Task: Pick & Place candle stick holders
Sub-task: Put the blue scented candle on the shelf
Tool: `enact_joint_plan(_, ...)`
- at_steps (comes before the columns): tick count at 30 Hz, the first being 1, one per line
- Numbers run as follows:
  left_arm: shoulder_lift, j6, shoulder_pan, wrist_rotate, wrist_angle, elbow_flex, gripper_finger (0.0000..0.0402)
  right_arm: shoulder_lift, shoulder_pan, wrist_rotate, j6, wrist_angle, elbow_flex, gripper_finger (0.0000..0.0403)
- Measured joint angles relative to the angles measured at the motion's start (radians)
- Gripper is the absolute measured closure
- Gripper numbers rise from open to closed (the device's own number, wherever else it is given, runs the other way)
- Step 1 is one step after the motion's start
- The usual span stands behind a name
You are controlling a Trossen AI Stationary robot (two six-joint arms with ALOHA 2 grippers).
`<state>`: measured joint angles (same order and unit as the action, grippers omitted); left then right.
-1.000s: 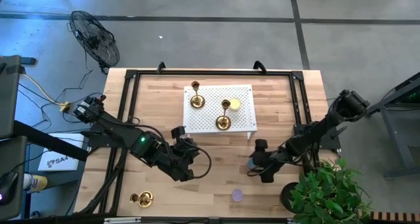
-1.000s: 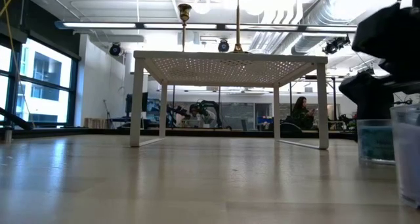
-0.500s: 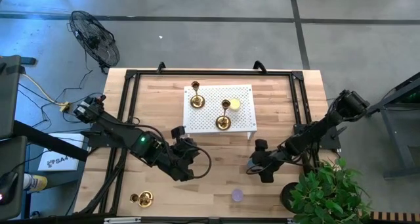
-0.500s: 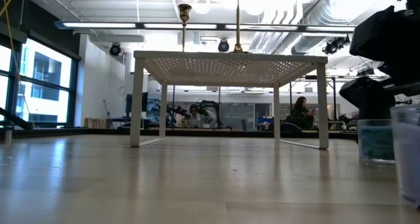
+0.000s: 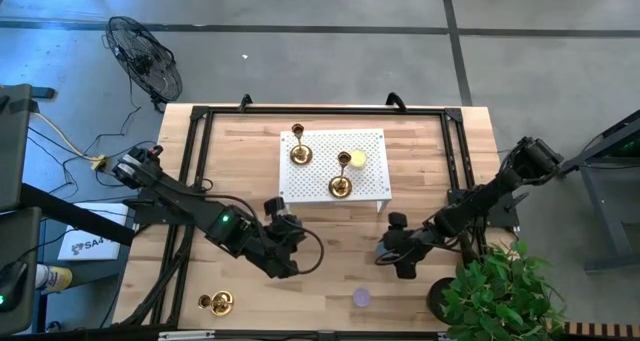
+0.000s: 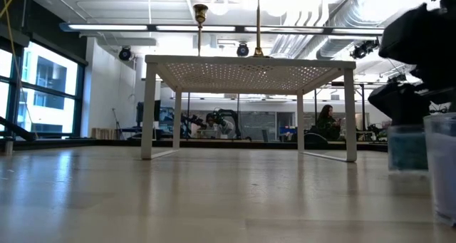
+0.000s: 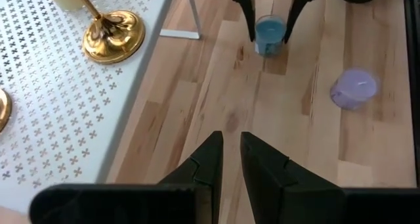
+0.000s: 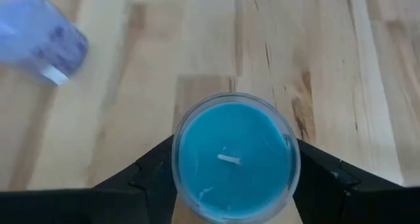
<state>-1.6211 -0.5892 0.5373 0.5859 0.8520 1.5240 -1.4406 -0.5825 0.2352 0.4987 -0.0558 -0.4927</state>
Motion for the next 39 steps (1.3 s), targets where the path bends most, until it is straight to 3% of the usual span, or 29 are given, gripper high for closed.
enact_joint_plan(5, 0.0, 0.022, 0.0, 0.02, -0.082, -0.039, 0.0349, 0.001, 0.0, 0.013, -0.061, 0.002, -0.063, 0.0178)
enact_joint_plan(13, 0.0, 0.09, 0.0, 0.06, -0.186, -0.099, 0.0349, 0.002, -0.001, 0.074, -0.217, 0.165, -0.232, 0.0178)
enact_joint_plan(27, 0.0, 0.05, 0.0, 0.081, -0.173, -0.112, 0.0342, 0.002, -0.001, 0.067, -0.188, 0.195, -0.277, 0.0176)
enact_joint_plan(32, 0.0, 0.057, 0.0, 0.056, -0.168, -0.112, 0.0298, 0.002, -0.012, 0.069, -0.186, 0.18, -0.277, 0.0174)
enact_joint_plan(39, 0.0, 0.044, 0.008, 0.04, -0.17, -0.112, 0.0163, 0.002, -0.02, 0.08, -0.19, 0.155, -0.277, 0.0176)
